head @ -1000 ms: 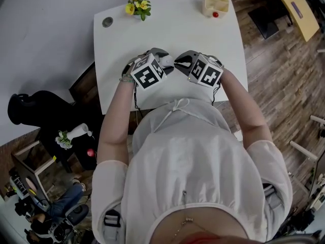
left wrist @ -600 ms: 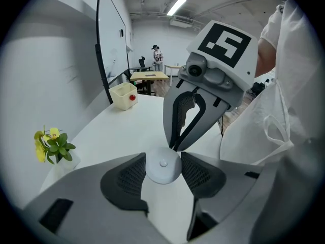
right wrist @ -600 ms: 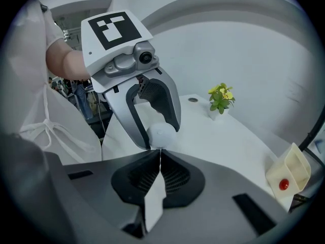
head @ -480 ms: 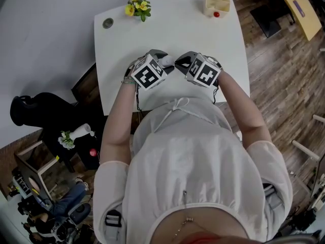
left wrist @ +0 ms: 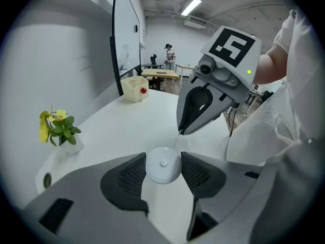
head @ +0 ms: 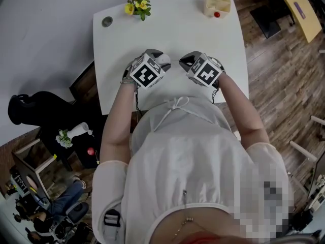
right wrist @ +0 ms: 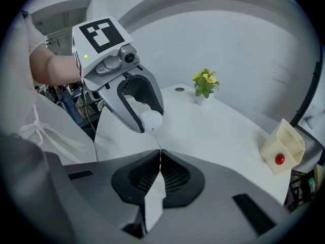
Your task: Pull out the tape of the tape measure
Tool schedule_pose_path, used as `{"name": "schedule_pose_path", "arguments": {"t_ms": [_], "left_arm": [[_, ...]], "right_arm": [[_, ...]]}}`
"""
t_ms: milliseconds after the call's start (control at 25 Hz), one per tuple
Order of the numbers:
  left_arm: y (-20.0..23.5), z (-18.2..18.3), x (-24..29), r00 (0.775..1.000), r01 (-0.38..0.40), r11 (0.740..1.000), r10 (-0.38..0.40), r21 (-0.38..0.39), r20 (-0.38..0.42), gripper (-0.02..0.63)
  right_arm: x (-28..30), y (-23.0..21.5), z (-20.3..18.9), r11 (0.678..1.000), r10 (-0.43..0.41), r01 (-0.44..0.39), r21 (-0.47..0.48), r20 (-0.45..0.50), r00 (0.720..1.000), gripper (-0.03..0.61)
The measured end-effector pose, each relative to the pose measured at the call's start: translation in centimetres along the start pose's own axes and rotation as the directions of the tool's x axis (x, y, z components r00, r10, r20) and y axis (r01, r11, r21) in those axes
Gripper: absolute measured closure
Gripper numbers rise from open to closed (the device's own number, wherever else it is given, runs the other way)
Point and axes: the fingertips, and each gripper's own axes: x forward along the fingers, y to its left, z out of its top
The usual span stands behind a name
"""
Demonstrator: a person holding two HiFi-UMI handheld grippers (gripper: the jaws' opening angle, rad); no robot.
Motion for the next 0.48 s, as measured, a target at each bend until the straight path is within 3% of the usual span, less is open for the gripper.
{"name": "schedule_pose_path", "arguments": {"t_ms": [200,400,480], "left_arm": [[1.4,-1.2,-1.0,0.999,-0.026,0.993,0.029,-0.112,0.024,0.382],[2.7,-3.2,-1.2,0.994,-0.105,0.986,0.106,-0.132,-0.001,0.382],[2.9,-4.0,-1.6,0.994,-0.105,0.978,0.108,-0.178,0.005,0.382]], "right_arm": [[-1.1,-1.3,-0.6,0.992,-0.023,0.021,0.123,0.018,1.000,0.568],[-1.6,-3.0,-1.6,0.978,-0.116,0.120,0.171,-0.034,0.993,0.568],[-1.8,-3.3,-2.7,0.967,-0.117,0.124,0.224,-0.044,0.992,0.568]]}}
